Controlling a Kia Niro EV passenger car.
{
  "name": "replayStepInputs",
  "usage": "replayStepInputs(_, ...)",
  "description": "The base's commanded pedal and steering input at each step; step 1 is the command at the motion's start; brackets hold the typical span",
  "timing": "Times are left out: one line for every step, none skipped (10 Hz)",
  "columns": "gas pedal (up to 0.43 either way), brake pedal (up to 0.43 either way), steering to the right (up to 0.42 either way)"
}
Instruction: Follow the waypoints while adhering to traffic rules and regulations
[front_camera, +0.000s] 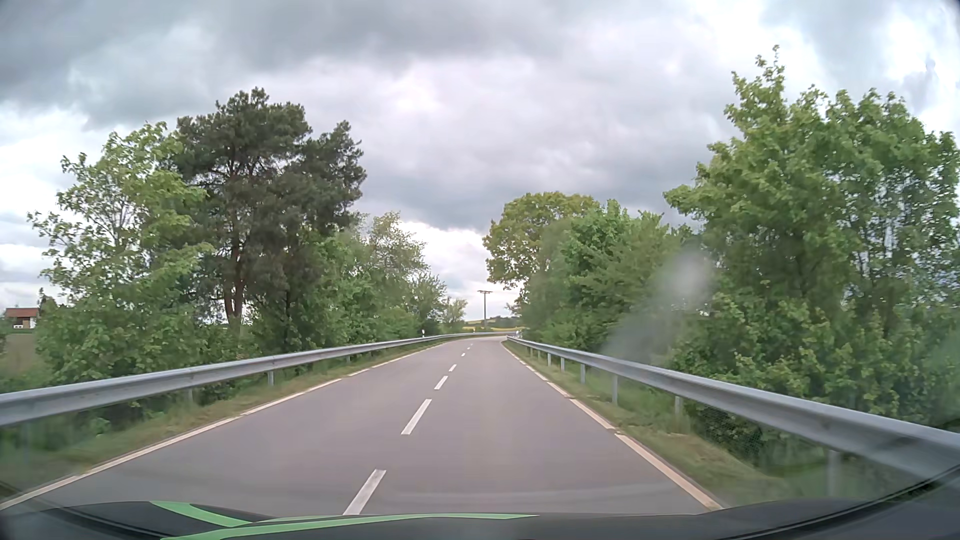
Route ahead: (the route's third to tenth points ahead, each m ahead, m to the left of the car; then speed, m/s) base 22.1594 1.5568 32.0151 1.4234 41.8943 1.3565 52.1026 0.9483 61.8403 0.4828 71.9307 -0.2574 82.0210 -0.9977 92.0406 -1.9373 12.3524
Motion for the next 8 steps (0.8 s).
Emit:
replayStepInputs(0.449,0.000,0.001)
replayStepInputs(0.449,0.000,0.001)
replayStepInputs(0.449,0.000,0.001)
replayStepInputs(0.449,0.000,0.001)
replayStepInputs(0.449,0.000,0.001)
replayStepInputs(0.449,0.000,0.001)
replayStepInputs(0.449,0.000,0.001)
replayStepInputs(0.449,0.000,0.001)
